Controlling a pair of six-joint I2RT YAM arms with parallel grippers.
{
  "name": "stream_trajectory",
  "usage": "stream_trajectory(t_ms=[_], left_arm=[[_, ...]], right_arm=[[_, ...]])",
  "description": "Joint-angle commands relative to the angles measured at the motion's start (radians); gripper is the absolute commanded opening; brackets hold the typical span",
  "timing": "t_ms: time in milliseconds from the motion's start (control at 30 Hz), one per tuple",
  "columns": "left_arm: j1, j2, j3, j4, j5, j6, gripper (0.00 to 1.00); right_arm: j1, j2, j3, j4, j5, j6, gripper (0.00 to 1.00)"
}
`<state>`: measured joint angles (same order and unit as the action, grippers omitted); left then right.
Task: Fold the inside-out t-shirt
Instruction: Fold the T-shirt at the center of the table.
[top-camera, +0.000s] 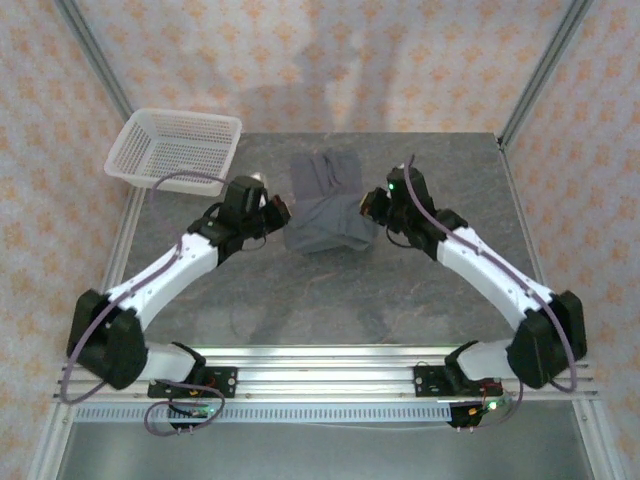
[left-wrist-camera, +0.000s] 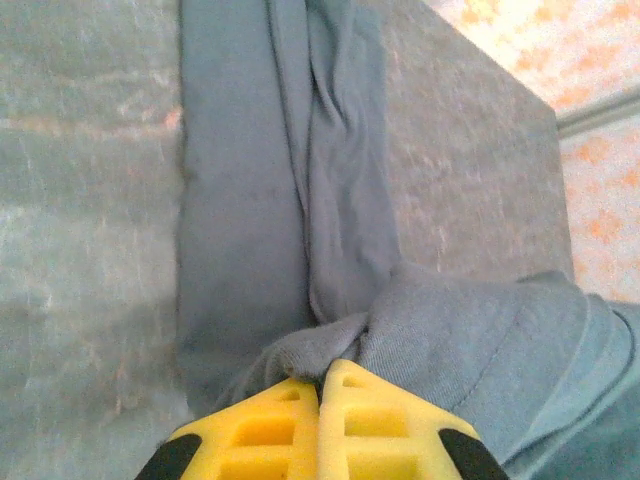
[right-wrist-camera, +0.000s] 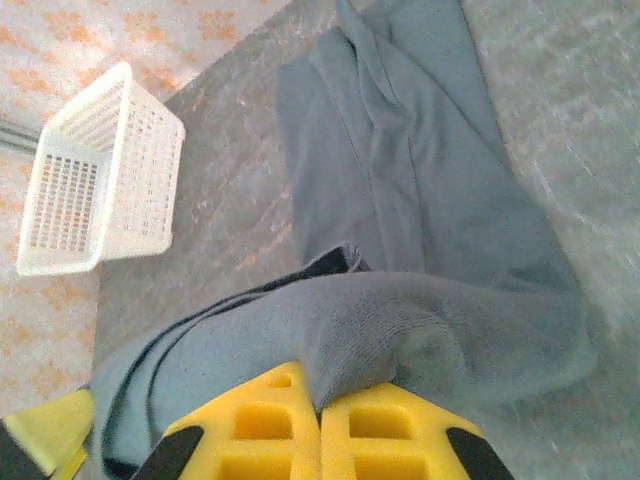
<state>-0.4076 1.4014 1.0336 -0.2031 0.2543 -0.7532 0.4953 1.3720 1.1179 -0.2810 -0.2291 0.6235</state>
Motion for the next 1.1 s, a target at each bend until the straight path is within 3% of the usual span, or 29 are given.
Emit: stream_trajectory(t_ms=[0,400,467,533,633,700,767,833,967,1067], left_arm=[[0.030,0.078,0.116,0.057,-0.024,0.056,0.00],[0.091,0.501,0.512,-0.042,-0.060,0.114,0.00],[0.101,0.592,0.568,-0.058,-0.077,0.114,0.00],[0.112,0.654,0.617,-0.068,-0.093,0.106,0.00],[0.131,0.724,0.685,-0.057,-0.082,0.101,0.28],[0.148,0.731,0.709,-0.033,-0.043,0.095,0.47],[0.160,0.694,0.699,-0.011,-0.008,0.099,0.55],[0.167,0.622,0.653,0.003,0.007,0.111,0.57],[0.156,0.409,0.407,0.093,0.069,0.078,0.57],[0.111,0.296,0.207,0.114,0.049,0.081,0.55]], right_arm=[[-0.057,0.106,0.123,0.020,-0.031,-0.067,0.00],[-0.186,0.585,0.493,0.035,-0.206,-0.102,0.01],[-0.193,0.661,0.556,0.027,-0.207,-0.101,0.03],[-0.197,0.730,0.632,0.015,-0.207,-0.122,0.12],[-0.203,0.840,0.829,-0.127,-0.175,-0.182,0.39],[-0.214,0.893,0.973,-0.257,-0.166,-0.211,0.46],[-0.230,0.892,1.020,-0.325,-0.175,-0.239,0.47],[-0.243,0.821,0.932,-0.301,-0.187,-0.258,0.48],[-0.247,0.583,0.513,-0.100,-0.209,-0.269,0.49],[-0.247,0.466,0.229,0.058,-0.233,-0.258,0.49]])
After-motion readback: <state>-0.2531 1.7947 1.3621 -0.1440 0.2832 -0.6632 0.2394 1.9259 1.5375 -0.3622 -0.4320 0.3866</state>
